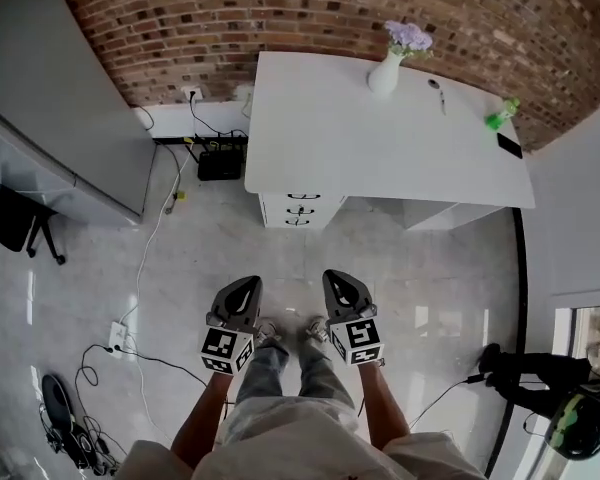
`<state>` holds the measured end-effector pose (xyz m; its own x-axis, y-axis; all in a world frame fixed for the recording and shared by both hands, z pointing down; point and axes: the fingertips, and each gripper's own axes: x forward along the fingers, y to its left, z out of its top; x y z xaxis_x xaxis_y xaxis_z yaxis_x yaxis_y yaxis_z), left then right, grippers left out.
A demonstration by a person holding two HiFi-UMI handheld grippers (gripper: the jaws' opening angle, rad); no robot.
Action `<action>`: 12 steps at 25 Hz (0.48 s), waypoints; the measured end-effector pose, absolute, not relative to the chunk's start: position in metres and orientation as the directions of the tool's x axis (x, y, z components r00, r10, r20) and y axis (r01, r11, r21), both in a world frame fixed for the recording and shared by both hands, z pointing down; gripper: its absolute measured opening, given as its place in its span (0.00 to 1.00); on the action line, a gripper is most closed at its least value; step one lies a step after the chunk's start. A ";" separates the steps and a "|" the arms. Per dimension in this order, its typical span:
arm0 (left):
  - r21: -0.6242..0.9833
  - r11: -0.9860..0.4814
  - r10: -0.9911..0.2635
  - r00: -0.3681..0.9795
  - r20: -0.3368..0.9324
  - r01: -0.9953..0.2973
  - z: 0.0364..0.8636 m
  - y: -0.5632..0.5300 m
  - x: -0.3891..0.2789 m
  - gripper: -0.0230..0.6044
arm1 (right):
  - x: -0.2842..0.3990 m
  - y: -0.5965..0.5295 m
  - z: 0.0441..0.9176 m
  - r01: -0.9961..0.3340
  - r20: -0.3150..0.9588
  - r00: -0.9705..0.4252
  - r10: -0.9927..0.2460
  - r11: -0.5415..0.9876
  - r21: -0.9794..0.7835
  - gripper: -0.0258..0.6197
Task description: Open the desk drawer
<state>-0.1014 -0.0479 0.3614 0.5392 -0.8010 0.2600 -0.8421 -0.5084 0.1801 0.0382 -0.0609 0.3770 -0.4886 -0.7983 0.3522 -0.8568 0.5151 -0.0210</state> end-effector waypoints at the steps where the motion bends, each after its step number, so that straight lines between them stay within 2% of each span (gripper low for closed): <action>1: 0.190 -0.499 -0.801 0.534 0.270 -0.845 0.372 -0.046 -0.100 0.06 | 0.041 -0.062 0.389 -0.854 0.366 -0.491 -0.791 0.519 -0.025 0.07; 12: 0.227 -0.469 -0.783 0.521 0.339 -0.853 0.476 -0.046 -0.080 0.06 | 0.065 -0.078 0.517 -0.846 0.463 -0.493 -0.737 0.530 -0.056 0.07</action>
